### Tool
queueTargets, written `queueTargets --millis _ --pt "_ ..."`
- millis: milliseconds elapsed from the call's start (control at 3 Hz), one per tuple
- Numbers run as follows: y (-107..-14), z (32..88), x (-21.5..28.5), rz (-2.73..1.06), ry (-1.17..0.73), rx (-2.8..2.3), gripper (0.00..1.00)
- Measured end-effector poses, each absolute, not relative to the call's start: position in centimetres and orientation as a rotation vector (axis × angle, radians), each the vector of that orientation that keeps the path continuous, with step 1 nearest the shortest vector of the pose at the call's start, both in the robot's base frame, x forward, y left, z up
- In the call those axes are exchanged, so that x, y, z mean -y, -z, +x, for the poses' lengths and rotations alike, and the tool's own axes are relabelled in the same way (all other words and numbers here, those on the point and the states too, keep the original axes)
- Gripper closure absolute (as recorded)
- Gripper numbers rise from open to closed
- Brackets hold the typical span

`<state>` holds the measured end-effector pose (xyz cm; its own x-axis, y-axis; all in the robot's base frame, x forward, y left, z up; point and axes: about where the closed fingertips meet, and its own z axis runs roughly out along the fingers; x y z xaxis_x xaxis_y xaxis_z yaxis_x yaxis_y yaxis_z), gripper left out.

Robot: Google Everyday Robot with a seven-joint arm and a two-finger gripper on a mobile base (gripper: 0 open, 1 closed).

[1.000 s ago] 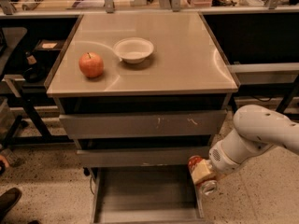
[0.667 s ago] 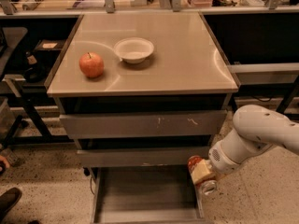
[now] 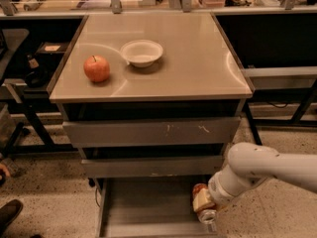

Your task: Place coke can into bottom drawer

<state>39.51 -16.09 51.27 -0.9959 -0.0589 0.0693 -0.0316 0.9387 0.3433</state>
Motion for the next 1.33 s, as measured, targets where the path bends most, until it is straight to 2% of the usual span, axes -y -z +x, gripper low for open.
queueTargets --millis 333,1000,1333 --pt "-45.1 39.7 15.1 -0.068 0.572 3.019 1.0" --pt "-42.7 39.0 14.0 -0.082 0.597 2.986 1.0" --pt "-38.9 38.8 11.4 -0.109 0.702 2.942 1.0"
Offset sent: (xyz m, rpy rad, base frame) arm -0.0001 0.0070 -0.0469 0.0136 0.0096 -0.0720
